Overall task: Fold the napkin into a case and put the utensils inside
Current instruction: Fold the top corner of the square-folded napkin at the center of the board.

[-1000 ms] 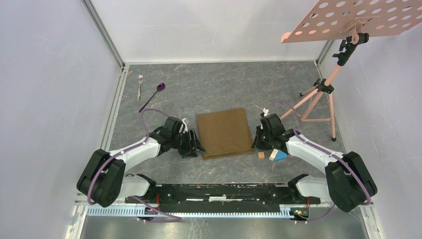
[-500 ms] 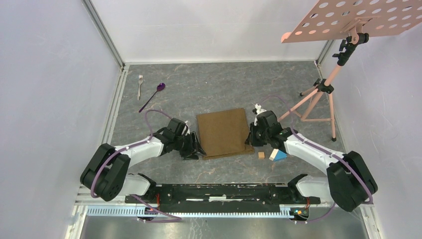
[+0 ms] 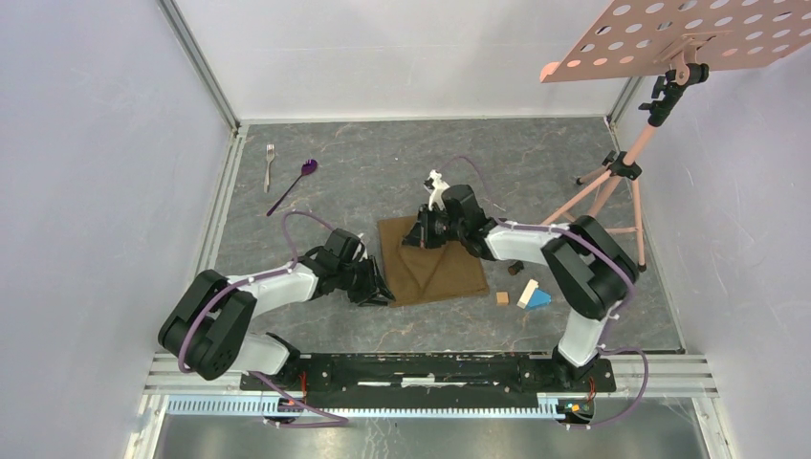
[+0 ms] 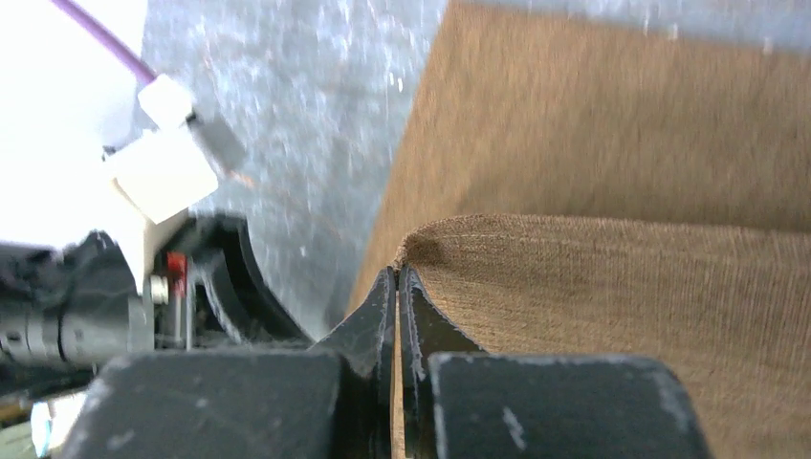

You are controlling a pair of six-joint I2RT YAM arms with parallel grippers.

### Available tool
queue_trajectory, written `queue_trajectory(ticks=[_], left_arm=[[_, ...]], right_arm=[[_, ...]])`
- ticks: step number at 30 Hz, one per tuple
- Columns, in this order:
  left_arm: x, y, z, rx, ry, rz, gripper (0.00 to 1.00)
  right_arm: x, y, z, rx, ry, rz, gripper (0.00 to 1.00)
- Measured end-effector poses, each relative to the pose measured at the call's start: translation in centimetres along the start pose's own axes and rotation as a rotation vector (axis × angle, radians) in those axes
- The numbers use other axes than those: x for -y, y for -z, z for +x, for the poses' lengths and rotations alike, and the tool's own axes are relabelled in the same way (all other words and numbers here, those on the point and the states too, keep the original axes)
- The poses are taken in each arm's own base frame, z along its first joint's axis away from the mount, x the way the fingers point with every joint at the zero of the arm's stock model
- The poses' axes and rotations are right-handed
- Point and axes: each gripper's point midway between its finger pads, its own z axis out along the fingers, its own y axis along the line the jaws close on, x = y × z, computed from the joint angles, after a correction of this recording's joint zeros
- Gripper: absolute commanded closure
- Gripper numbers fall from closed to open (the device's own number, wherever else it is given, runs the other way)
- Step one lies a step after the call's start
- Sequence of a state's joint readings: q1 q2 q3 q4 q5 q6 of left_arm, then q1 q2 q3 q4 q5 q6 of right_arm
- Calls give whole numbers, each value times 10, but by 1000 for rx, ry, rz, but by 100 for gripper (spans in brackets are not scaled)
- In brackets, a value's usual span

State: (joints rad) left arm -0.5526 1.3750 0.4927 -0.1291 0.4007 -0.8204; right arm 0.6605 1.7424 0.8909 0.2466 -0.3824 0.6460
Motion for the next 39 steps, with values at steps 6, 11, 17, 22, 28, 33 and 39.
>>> queue_trajectory(ticks=[6,11,17,22,28,33,39], left_arm=[[-1,-2,0,9,-1,11,71],[-1,-4,0,18,-1,22,74],[-1,-5,0,25,-4,31,76],[-2,-5,0,33,-9,38,78],[-2,-4,0,47,-8,43,79],[-3,-3,0,62,-8,44,74],[-6,7,0,108,-18,44,59]], right_arm=[[-4,-39,-31,67,-19,-53,100],[2,-55,-34,75,-40,-54,100],[4,-63,-36,80,-56,-54,100],[3,-69,-44,103,-55,-61,100],[5,-74,-48,113,-65,-57,100],[5,-77,-50,119,-70,-58,100],[5,-77,-50,120,-71,-58,100]])
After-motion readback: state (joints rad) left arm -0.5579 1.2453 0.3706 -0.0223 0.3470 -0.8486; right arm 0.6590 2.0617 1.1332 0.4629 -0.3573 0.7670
